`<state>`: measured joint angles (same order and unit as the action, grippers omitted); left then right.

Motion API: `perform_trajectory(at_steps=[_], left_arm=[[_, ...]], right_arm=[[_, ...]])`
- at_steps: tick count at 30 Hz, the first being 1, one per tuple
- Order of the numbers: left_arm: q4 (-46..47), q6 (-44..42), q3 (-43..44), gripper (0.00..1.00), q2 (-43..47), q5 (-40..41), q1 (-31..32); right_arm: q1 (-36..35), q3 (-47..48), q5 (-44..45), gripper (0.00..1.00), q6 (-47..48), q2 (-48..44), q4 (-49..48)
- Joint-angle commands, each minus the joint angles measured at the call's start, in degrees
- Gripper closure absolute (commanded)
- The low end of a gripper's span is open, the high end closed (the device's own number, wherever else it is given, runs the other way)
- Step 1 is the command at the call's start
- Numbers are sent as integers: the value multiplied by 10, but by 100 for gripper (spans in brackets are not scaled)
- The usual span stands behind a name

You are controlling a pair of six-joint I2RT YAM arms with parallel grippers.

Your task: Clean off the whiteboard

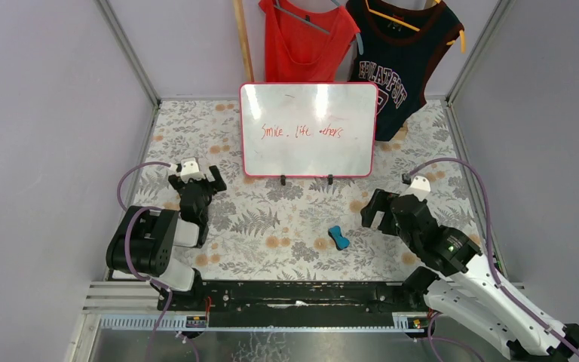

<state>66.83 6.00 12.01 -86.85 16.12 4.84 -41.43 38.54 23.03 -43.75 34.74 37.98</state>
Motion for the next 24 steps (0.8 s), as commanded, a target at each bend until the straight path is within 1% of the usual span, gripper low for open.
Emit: perform_trajectory(at_steps=[1,4,8,10,11,13,14,20,24], left_arm=[[41,-8,5,0,-3,13,0],[41,-8,6,0,-3,13,0],[41,-8,5,0,-3,13,0],[41,-8,5,0,-2,13,0],[41,-8,5,0,-3,13,0],[41,-8,5,0,-3,13,0],[41,-8,5,0,-3,12,0],[41,-8,5,0,-3,13,0],[41,-7,5,0,-2,13,0]], right_arm=[[-4,18,22,1,-8,23,-1],[-4,32,27,1,-16,39,18],[-4,25,11,0,1,30,-5],[-3,23,-8,4,25,34,-18],[-4,29,-16,8,33,42,-16],[-4,46,-31,13,47,72,-2],[-3,57,-43,14,57,89,7],[-4,133,-146,12,129,208,68],[-4,143,-206,13,161,250,60]])
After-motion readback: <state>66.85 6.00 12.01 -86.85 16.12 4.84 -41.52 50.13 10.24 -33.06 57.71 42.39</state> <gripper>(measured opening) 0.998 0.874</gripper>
